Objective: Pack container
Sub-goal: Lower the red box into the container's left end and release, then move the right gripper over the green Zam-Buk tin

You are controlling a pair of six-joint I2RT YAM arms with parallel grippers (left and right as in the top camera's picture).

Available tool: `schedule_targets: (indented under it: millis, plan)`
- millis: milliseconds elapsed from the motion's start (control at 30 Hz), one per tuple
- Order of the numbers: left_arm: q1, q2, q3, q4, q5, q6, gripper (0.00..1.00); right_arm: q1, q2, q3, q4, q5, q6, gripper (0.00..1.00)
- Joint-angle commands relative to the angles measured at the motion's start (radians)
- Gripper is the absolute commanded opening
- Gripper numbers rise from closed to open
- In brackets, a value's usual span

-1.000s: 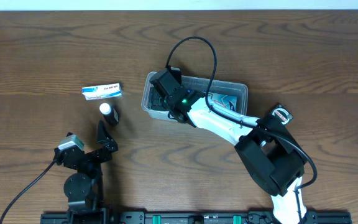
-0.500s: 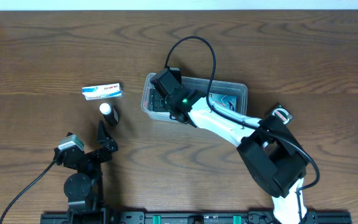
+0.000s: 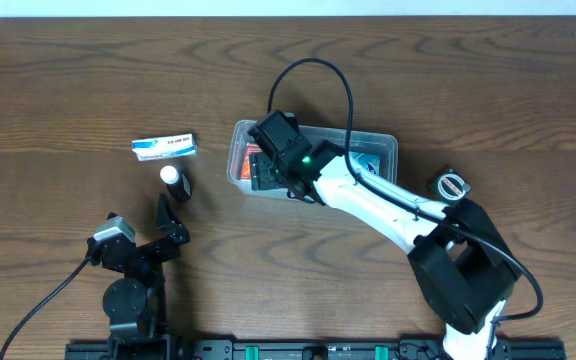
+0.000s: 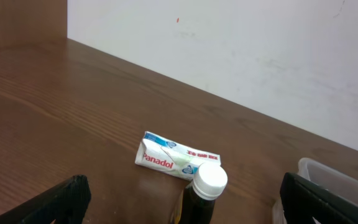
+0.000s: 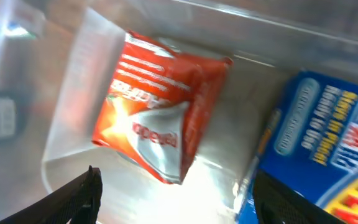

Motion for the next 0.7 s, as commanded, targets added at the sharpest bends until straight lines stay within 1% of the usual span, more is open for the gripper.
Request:
schedule_targets:
  millis: [0, 167, 333, 467, 567, 667]
  plan:
    - [0.006, -0.001, -0.024, -0.033, -0.008, 0.016, 0.98, 0.011, -0.023, 0.001, -0.043, -0.02, -0.034, 0.75]
    - [0.006, -0.001, -0.024, -0.033, -0.008, 0.016, 0.98, 0.009, -0.027, 0.001, -0.034, -0.016, -0.049, 0.75]
    - [0.006, -0.001, -0.024, -0.033, -0.008, 0.016, 0.98, -0.013, -0.074, 0.022, -0.003, 0.007, -0.103, 0.76]
    - [0.006, -0.001, -0.024, -0.033, -0.008, 0.016, 0.98, -0.055, -0.151, 0.043, -0.027, 0.013, -0.158, 0.81]
    - [0.006, -0.001, -0.024, -0.033, -0.008, 0.016, 0.98, -0.087, -0.222, 0.043, -0.075, 0.013, -0.19, 0.89]
    - [0.006, -0.001, -0.024, -0.033, -0.008, 0.016, 0.98, -0.117, -0.294, 0.043, -0.13, 0.017, -0.199, 0.89]
